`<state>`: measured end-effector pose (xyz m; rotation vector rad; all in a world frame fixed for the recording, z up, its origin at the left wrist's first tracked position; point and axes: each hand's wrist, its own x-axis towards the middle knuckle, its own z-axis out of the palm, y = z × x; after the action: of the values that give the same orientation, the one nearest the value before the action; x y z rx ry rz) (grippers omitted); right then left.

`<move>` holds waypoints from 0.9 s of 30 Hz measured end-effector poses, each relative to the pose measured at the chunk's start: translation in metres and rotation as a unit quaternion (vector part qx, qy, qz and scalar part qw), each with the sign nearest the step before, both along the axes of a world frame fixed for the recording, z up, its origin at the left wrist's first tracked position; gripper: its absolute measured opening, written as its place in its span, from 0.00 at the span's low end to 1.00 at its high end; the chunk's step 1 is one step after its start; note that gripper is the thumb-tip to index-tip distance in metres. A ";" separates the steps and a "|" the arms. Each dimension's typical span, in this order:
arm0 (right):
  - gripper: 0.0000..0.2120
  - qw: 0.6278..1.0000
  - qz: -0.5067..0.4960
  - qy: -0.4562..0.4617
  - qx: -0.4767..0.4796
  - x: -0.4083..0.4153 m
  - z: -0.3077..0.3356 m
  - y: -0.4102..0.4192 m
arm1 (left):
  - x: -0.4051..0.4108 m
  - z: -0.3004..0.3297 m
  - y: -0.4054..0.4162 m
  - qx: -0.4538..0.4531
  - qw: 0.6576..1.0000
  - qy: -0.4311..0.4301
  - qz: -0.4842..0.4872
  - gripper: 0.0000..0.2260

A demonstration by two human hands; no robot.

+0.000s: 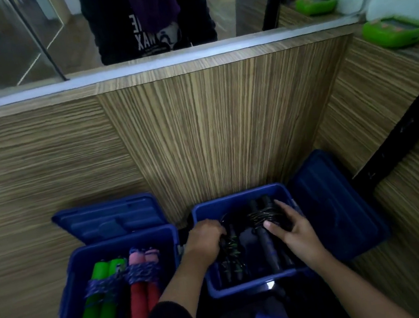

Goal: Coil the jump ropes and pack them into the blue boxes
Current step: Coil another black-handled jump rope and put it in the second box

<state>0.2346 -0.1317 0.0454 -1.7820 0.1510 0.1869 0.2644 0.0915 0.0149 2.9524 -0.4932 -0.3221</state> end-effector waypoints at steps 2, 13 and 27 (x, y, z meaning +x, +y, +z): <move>0.26 0.999 0.012 0.022 -0.026 0.008 -0.011 0.007 | -0.005 0.000 -0.005 0.025 1.000 0.006 0.008 0.17; 0.31 0.975 0.095 0.105 -0.172 0.036 -0.051 0.034 | -0.023 -0.016 -0.008 -0.057 0.991 -0.114 0.029 0.25; 0.37 0.917 0.167 0.138 -0.336 0.040 -0.055 0.033 | -0.023 -0.007 -0.017 0.081 0.994 -0.060 0.031 0.23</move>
<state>0.2748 -0.0989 -0.0091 -2.4568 0.1179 0.7028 0.2415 0.0745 0.0081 3.1516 -0.4073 -0.1876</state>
